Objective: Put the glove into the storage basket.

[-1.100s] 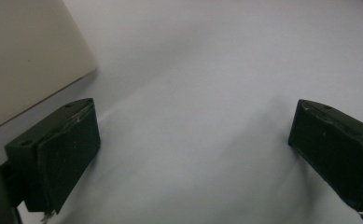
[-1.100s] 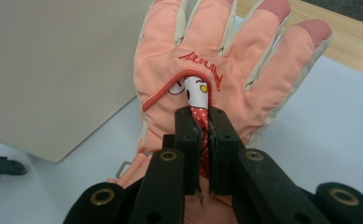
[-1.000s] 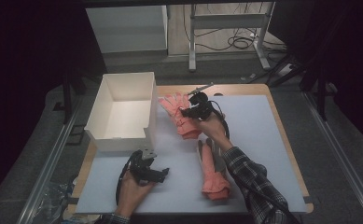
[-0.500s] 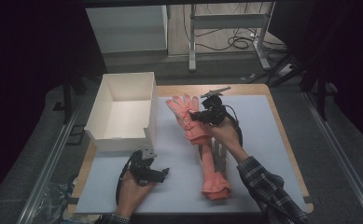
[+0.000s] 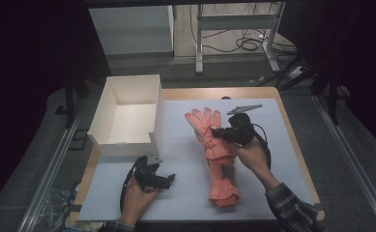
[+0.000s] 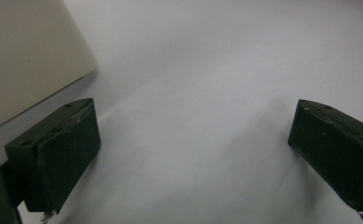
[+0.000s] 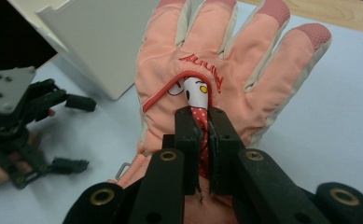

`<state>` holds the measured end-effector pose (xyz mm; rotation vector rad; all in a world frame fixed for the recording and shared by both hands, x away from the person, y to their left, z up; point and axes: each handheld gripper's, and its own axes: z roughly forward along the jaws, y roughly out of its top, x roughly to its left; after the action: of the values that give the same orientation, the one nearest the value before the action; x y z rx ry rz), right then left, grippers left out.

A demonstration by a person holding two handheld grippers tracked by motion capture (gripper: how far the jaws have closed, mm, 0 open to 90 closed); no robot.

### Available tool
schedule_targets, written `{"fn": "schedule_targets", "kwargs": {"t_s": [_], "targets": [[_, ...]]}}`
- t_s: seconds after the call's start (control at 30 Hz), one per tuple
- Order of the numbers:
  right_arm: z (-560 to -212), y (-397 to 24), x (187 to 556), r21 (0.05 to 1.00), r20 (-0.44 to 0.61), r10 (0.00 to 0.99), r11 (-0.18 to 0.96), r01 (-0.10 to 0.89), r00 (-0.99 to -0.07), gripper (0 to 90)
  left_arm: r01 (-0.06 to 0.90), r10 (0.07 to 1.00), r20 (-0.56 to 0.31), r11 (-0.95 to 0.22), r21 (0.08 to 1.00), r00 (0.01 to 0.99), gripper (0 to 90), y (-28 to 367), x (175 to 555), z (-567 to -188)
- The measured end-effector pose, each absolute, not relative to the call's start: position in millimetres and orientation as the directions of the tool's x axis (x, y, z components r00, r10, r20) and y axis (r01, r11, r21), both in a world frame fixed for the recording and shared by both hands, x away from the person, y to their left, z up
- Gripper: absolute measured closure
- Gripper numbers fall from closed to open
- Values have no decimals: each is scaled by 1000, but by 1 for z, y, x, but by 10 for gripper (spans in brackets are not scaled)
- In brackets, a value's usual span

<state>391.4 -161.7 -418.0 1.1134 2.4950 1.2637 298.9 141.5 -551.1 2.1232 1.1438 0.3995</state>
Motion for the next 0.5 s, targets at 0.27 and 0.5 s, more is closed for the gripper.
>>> {"fn": "schedule_targets", "kwargs": {"t_s": [0.27, 0.5], "targets": [[-417, -178, 357, 744, 235, 673, 341, 575, -702, 840, 614, 822, -49, -382, 691, 567, 19, 142, 299, -551], [-425, -190, 331, 735, 244, 694, 323, 596, -677, 838, 616, 824, -53, -378, 691, 565, 19, 141, 299, -551]]}}
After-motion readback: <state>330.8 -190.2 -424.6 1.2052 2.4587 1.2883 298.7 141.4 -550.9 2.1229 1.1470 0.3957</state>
